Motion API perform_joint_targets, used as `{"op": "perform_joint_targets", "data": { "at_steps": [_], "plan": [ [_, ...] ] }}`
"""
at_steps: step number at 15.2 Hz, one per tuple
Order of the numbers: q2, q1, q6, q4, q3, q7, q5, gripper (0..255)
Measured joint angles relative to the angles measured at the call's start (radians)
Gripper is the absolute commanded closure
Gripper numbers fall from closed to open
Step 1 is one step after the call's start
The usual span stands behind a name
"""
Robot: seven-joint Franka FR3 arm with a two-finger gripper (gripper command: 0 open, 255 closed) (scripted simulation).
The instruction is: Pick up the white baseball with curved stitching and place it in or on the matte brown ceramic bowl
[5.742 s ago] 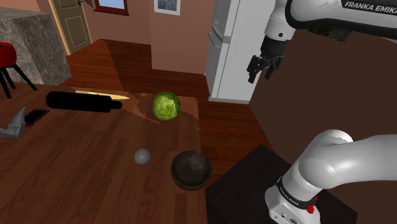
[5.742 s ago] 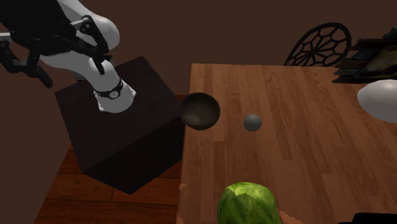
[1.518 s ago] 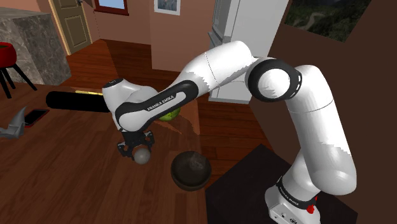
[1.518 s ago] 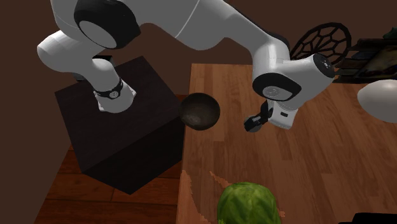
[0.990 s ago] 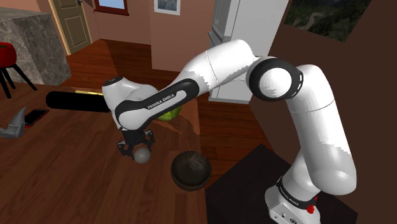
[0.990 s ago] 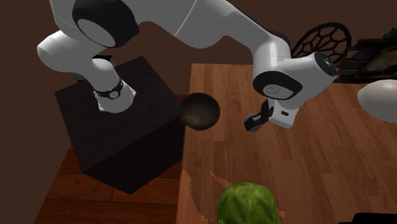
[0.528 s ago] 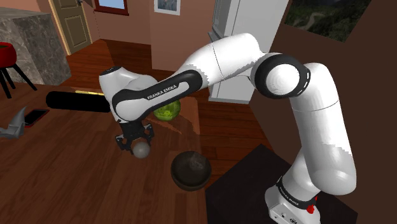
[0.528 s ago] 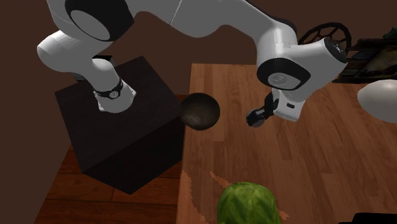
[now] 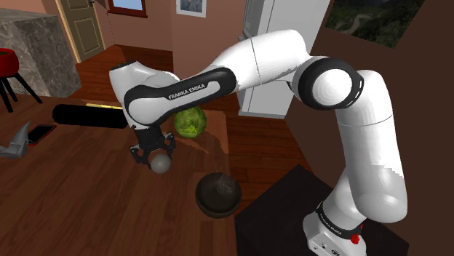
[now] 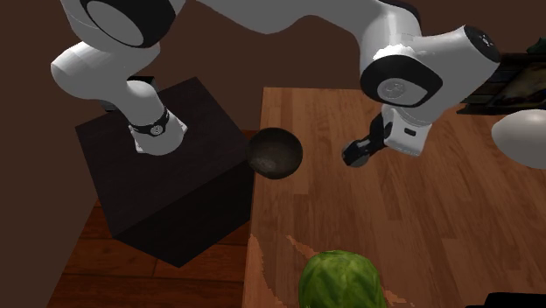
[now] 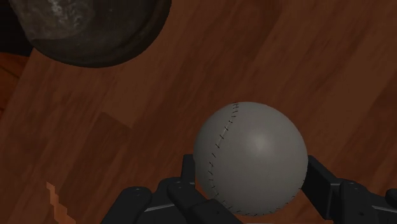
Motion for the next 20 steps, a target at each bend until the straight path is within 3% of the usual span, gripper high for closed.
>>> {"op": "perform_joint_targets", "data": {
  "at_steps": [7, 13, 20],
  "plan": [
    [-0.049, -0.008, -0.056, 0.01, 0.01, -0.007, 0.016, 255],
    [-0.296, -0.087, 0.065, -0.346, 0.04, -0.037, 0.091, 255],
    [-0.591, -0.145, 0.157, -0.705, 0.05, -0.128, 0.21, 255]
  ]
}}
